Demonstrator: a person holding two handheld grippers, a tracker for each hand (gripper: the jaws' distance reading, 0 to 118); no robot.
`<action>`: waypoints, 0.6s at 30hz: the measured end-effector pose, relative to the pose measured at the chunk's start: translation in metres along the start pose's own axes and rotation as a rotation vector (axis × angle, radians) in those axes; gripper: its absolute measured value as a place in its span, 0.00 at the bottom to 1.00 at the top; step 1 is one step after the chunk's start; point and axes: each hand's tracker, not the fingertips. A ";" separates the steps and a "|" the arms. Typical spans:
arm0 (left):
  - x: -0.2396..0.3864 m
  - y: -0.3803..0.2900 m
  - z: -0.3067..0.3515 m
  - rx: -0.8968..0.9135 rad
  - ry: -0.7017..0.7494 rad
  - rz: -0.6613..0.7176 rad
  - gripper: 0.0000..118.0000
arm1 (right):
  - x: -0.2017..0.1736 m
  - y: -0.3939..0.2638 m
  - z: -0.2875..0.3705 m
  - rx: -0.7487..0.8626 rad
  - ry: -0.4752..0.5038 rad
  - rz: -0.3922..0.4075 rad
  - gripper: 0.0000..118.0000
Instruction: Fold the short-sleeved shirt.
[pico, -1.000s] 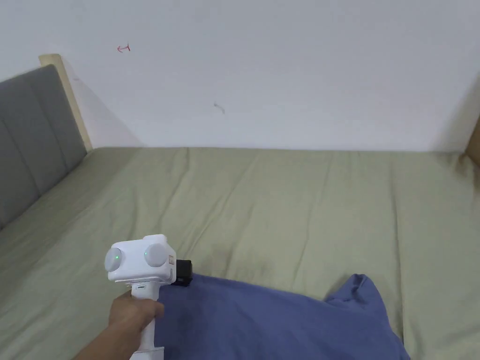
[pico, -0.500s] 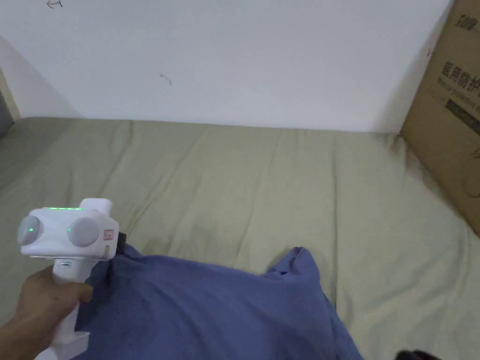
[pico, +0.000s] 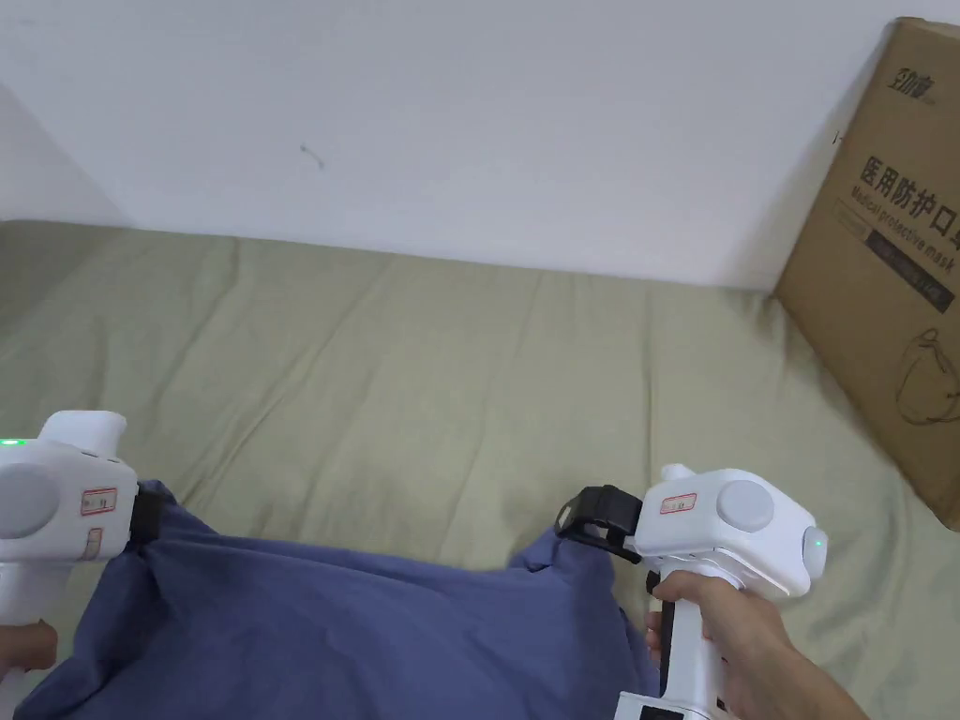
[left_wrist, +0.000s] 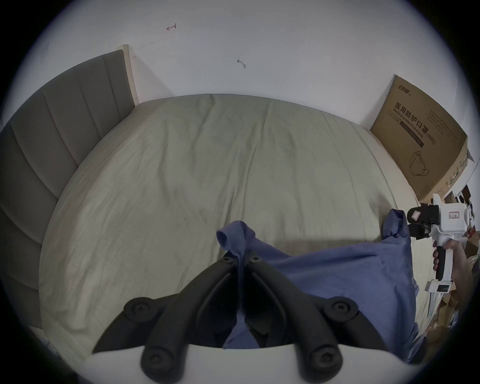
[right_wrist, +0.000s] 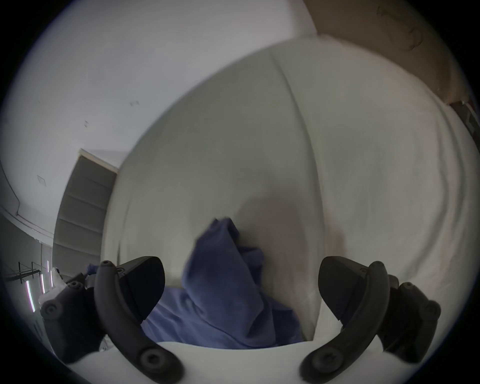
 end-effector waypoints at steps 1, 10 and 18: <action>-0.001 0.000 -0.001 0.000 0.003 -0.006 0.02 | 0.000 0.000 -0.003 -0.022 -0.012 0.011 0.97; 0.001 0.003 -0.007 0.001 0.001 -0.017 0.02 | -0.010 0.010 0.001 0.035 -0.045 0.100 0.09; 0.008 0.018 0.033 0.076 -0.002 -0.017 0.02 | -0.047 -0.009 0.079 0.210 0.021 0.233 0.07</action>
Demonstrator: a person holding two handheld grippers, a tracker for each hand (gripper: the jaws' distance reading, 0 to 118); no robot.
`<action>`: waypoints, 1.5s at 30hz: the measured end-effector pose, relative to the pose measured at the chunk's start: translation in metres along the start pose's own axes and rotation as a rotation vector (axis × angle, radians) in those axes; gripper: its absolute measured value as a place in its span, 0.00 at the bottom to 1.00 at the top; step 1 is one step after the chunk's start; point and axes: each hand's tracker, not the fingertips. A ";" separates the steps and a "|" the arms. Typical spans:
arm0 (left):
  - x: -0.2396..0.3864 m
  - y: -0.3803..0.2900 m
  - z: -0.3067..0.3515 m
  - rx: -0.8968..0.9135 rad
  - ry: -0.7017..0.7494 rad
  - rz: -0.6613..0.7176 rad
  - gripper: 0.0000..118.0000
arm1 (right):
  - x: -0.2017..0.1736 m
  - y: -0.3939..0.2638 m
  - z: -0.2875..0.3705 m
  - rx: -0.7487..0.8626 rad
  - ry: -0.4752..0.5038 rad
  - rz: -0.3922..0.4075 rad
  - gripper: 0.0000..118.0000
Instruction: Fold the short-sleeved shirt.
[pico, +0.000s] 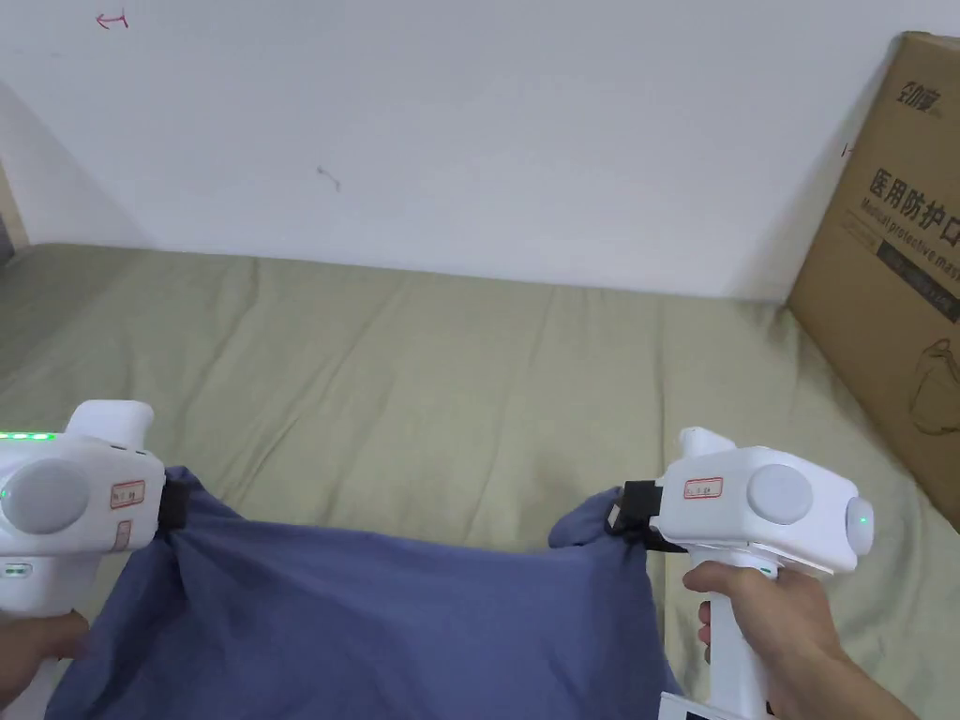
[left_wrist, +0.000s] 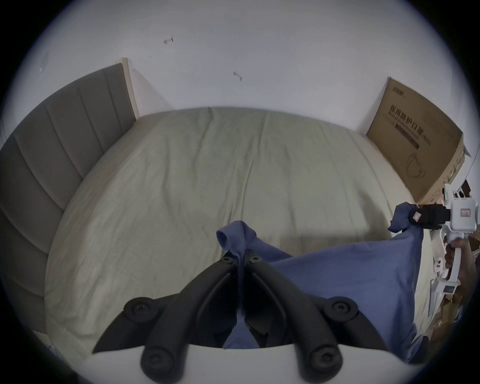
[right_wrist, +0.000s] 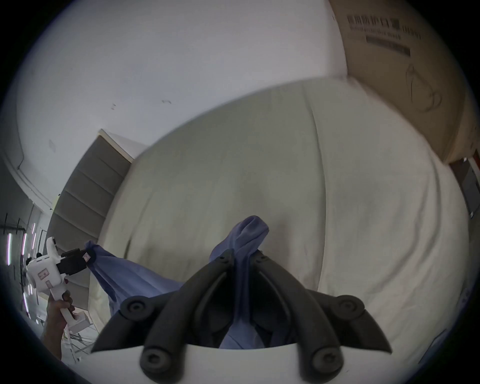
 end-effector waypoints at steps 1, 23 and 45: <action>0.000 0.004 0.009 0.012 -0.007 0.007 0.02 | -0.005 0.001 0.013 0.026 0.001 -0.001 0.07; 0.027 0.106 0.308 0.479 0.034 -0.049 0.02 | -0.154 0.053 0.340 0.605 -0.031 0.201 0.07; 0.054 0.240 0.329 0.616 0.150 -0.014 0.02 | -0.230 0.179 0.369 0.848 -0.209 0.364 0.07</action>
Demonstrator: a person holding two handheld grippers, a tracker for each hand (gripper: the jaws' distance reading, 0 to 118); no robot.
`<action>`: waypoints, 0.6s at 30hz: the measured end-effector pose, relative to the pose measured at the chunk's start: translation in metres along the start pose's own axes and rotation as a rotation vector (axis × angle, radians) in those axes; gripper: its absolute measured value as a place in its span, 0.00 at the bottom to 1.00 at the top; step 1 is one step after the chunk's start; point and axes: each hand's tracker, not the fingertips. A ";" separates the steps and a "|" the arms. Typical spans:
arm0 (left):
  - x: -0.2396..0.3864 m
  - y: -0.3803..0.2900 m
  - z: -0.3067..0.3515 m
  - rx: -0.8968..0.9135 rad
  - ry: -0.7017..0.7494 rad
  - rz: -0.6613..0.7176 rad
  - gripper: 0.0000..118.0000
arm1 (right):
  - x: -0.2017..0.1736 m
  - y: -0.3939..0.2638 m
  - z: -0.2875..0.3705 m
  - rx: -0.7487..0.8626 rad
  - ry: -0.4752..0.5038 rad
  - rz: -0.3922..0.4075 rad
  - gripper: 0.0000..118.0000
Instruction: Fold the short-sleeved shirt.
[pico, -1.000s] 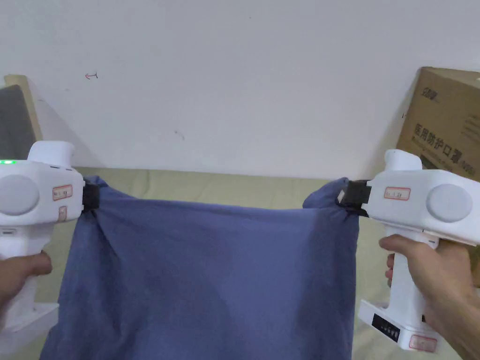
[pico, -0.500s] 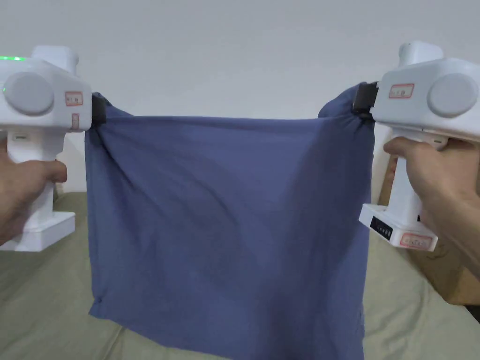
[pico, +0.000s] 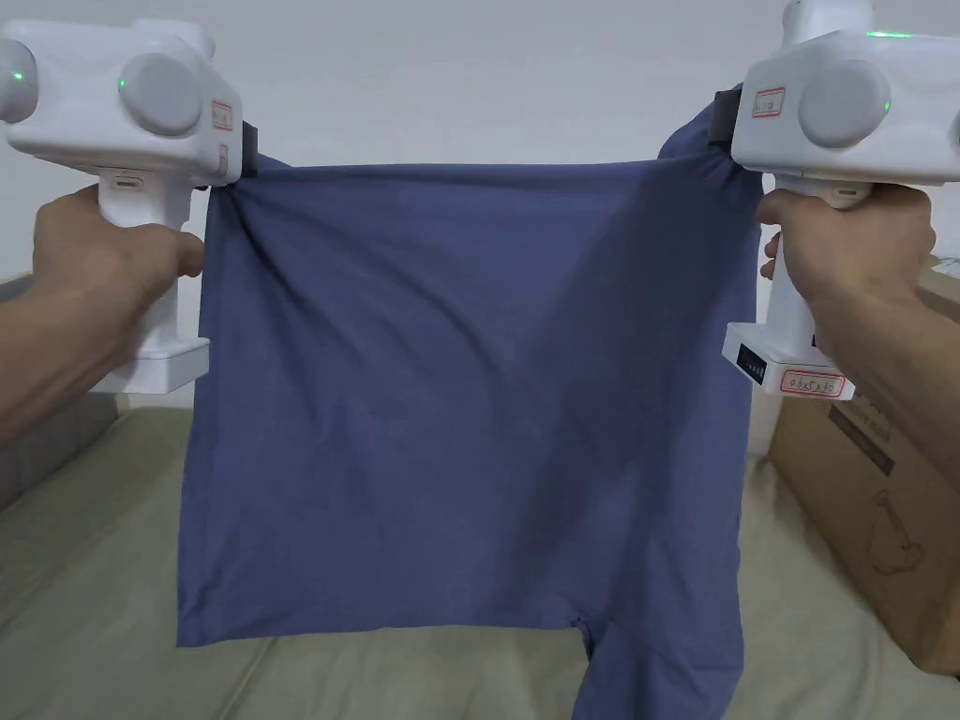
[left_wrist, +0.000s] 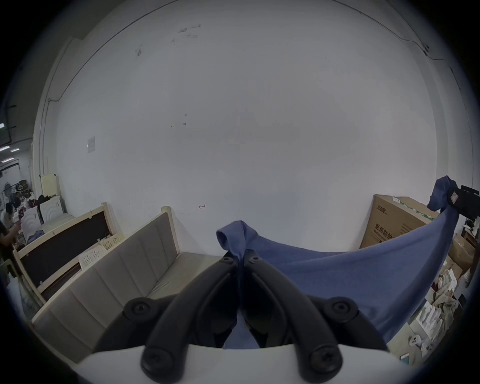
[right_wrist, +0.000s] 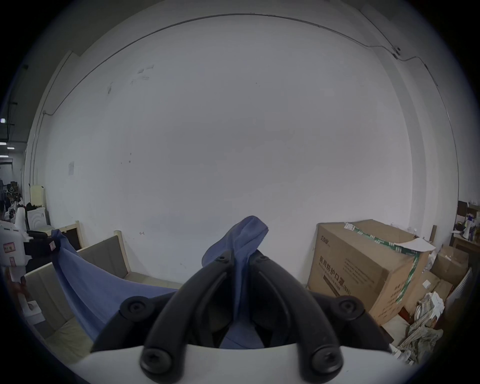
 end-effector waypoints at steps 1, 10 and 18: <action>0.001 0.003 -0.006 0.003 0.007 -0.001 0.02 | 0.001 0.001 -0.009 0.000 0.000 -0.001 0.07; 0.003 0.020 -0.054 0.009 0.035 0.026 0.02 | -0.005 0.006 -0.066 0.006 -0.008 0.011 0.07; 0.000 0.008 -0.073 -0.012 0.050 0.040 0.02 | -0.012 0.000 -0.088 0.008 0.005 0.019 0.07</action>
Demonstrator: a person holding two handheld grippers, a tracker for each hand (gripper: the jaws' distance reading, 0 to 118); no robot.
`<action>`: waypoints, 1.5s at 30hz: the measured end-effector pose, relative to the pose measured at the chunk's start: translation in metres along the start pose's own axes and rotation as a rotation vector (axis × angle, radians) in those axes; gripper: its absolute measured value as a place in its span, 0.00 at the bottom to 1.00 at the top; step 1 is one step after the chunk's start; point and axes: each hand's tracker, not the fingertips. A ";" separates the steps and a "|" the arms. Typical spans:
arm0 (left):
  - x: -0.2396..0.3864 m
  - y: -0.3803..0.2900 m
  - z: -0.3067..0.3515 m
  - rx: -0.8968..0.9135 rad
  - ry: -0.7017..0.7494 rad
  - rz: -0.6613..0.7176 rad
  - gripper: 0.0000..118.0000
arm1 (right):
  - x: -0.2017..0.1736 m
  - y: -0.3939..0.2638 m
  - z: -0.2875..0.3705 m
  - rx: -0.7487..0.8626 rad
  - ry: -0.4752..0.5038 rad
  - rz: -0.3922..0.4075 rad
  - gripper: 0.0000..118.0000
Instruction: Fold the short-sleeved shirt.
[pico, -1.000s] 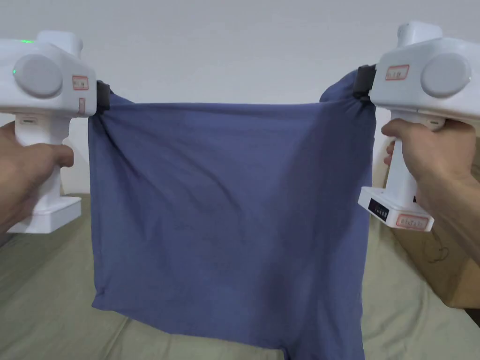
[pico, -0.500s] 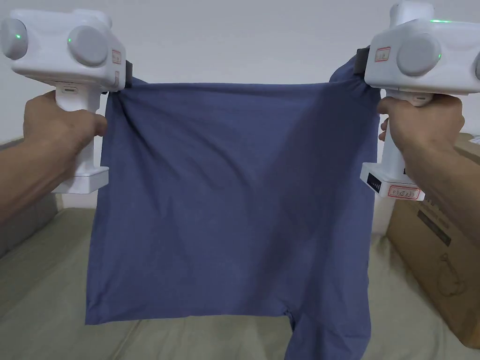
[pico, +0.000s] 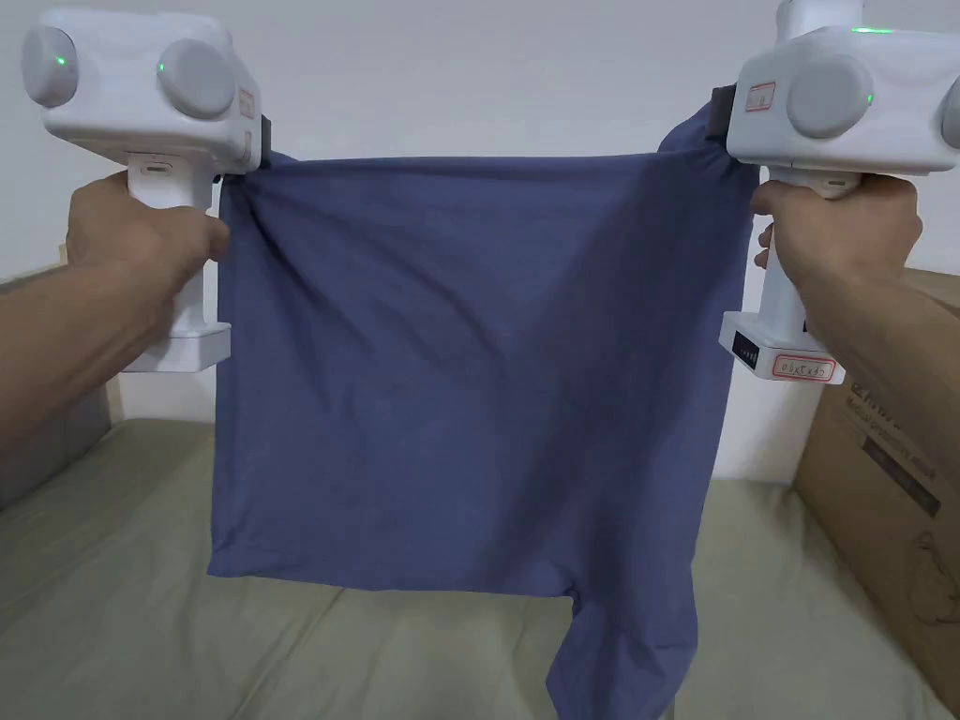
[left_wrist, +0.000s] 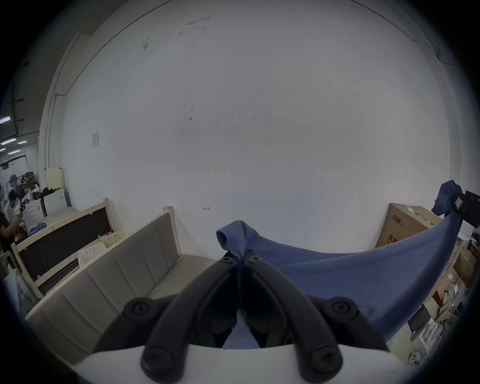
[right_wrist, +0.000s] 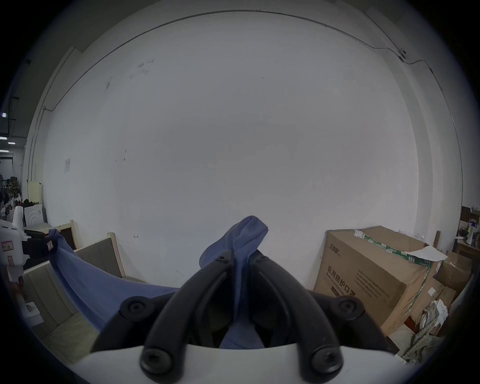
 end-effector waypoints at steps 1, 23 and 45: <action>-0.001 -0.003 -0.001 -0.004 -0.001 0.003 0.02 | -0.001 -0.003 -0.001 -0.002 0.003 0.002 0.07; -0.044 -0.226 -0.011 -0.224 -0.018 -0.021 0.02 | -0.023 -0.218 0.064 -0.225 0.163 0.023 0.07; -0.096 -0.480 0.286 -0.422 -0.098 -0.020 0.02 | -0.017 -0.437 0.436 -0.650 0.135 0.000 0.07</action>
